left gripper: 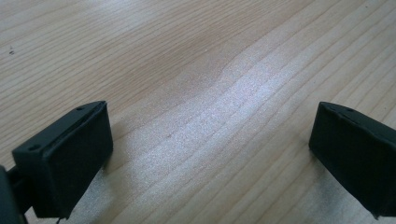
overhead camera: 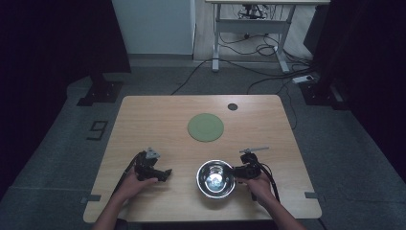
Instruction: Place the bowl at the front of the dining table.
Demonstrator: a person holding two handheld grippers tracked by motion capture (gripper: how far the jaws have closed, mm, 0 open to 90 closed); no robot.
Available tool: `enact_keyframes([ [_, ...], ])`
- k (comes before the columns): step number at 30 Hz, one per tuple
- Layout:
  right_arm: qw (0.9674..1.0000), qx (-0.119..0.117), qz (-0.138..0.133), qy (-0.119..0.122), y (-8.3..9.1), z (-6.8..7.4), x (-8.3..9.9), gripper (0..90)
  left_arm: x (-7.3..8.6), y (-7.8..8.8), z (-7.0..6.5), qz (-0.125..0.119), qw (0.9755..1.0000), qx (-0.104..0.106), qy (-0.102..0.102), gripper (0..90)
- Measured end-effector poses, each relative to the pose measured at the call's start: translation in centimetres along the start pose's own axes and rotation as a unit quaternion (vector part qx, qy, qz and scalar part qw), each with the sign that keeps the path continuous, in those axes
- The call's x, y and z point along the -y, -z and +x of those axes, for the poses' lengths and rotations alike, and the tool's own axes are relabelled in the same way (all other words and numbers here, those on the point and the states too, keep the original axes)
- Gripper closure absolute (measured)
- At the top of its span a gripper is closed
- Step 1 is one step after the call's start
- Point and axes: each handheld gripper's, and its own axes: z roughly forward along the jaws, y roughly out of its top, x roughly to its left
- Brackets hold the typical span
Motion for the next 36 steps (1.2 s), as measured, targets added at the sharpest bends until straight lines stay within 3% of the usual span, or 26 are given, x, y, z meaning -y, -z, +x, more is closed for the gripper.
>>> enact_keyframes([
  [16, 0.9994, 0.004, -0.029, -0.015, 1.0, -0.7, -0.5, 83.2, 0.0, 0.0, 0.0, 0.000, 1.0000, 0.000, 0.000, 0.0],
  [36, 0.9976, 0.018, -0.067, -0.007, 2.1, -0.9, -1.0, 83.2, 0.0, 0.0, 0.0, 0.000, 1.0000, 0.000, 0.000, 0.0],
])
